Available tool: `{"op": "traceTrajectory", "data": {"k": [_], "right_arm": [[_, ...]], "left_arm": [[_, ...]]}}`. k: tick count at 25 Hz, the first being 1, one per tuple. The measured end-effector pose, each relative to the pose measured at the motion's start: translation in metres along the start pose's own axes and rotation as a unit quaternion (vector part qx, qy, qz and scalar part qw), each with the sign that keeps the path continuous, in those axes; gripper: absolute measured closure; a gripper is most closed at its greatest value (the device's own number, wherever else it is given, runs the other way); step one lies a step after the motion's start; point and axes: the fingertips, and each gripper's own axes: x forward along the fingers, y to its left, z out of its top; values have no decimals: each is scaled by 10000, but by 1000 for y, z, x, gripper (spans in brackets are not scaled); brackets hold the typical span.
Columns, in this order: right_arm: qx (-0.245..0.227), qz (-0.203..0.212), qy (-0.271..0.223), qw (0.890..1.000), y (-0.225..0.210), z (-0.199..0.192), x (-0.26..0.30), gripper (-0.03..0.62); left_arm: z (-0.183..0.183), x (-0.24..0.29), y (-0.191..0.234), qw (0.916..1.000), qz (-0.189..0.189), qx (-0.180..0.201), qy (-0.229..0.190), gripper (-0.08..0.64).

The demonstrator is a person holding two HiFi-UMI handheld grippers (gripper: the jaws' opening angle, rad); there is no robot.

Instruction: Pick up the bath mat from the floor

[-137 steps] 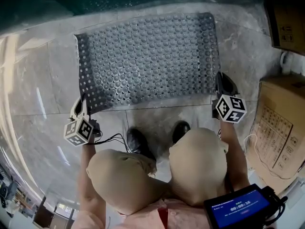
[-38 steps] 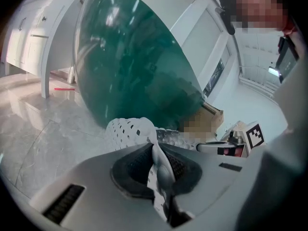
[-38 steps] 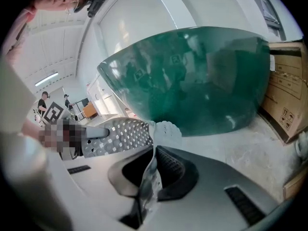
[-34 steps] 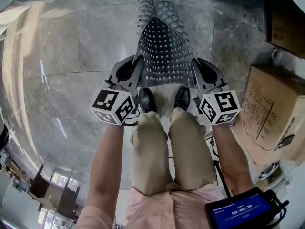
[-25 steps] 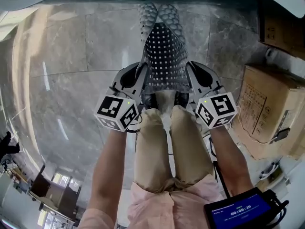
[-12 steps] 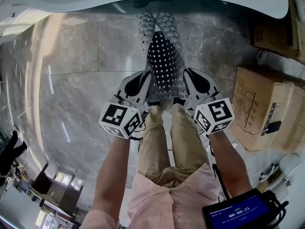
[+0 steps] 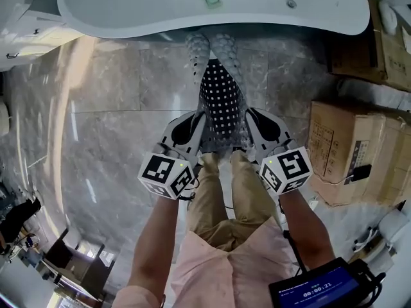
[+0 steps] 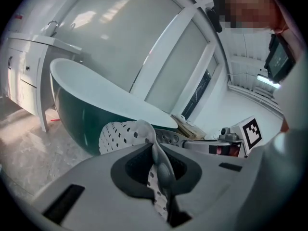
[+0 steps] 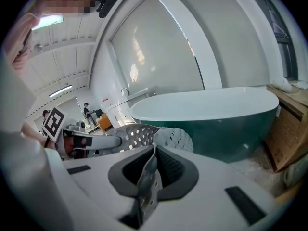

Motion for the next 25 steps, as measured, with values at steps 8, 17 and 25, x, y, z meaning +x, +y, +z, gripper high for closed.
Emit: {"op": "traceTrajectory", "data": {"k": [8,17,25], "right_arm": [[-54,-1,-202,9998,27,61,-39,565],[-3,-78,-370,9993,53,126,-89,565],[-221,-37,-650,9976,71,173,-114,565]], "left_arm": [[52,-42,-35,9999,-43,-45,-89,525],[113,-87,-71,9995,-77,26,-291,525],[157,-126,-80,9977,-103,275,-605,525]]}}
